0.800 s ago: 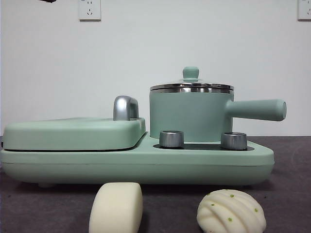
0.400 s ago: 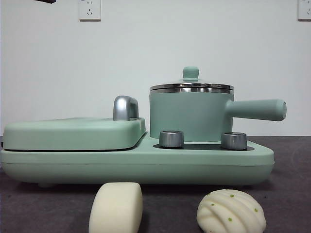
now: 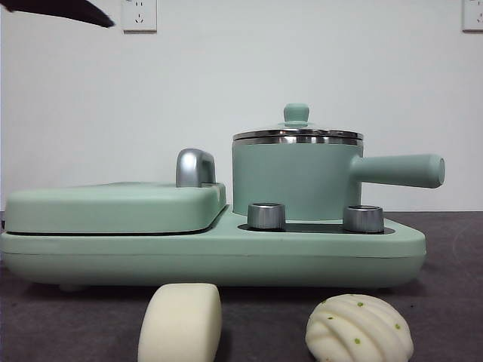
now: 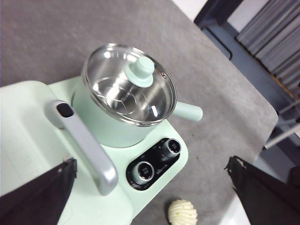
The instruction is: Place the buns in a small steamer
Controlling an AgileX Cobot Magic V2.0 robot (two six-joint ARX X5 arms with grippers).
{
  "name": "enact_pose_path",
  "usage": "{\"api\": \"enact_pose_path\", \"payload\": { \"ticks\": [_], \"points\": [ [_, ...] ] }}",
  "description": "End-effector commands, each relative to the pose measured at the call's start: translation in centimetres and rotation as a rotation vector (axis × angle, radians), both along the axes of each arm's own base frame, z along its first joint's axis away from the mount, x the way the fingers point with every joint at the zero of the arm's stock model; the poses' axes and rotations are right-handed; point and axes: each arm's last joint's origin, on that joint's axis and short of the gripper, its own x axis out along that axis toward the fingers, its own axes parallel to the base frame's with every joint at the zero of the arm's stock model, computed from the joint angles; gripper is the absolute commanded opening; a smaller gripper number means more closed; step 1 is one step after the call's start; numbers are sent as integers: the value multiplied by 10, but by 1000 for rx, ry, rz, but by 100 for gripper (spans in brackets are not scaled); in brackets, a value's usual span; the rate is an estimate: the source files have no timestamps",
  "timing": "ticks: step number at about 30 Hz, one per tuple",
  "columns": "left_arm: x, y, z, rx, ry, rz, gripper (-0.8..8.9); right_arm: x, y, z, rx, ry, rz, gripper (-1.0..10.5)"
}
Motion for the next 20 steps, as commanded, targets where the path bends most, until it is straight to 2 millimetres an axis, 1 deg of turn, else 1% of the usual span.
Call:
{"api": "enact_pose_path", "payload": {
  "ticks": [1, 7, 12, 17, 20],
  "points": [
    [17, -11, 9, 8, 13, -31, 520, 0, 0, 4, -3, -21, 4, 523],
    [58, -43, 17, 51, 98, -76, 518, -1, 0, 4, -3, -21, 5, 523],
    [91, -73, 13, 169, 143, -61, 518, -1, 0, 4, -2, -21, 7, 523],
    [118, -103, 12, 293, 142, -50, 518, -1, 0, 4, -2, -21, 7, 523],
    [130, -119, 14, 353, 142, -30, 518, -1, 0, 4, -2, -20, 7, 523]
  ]
}}
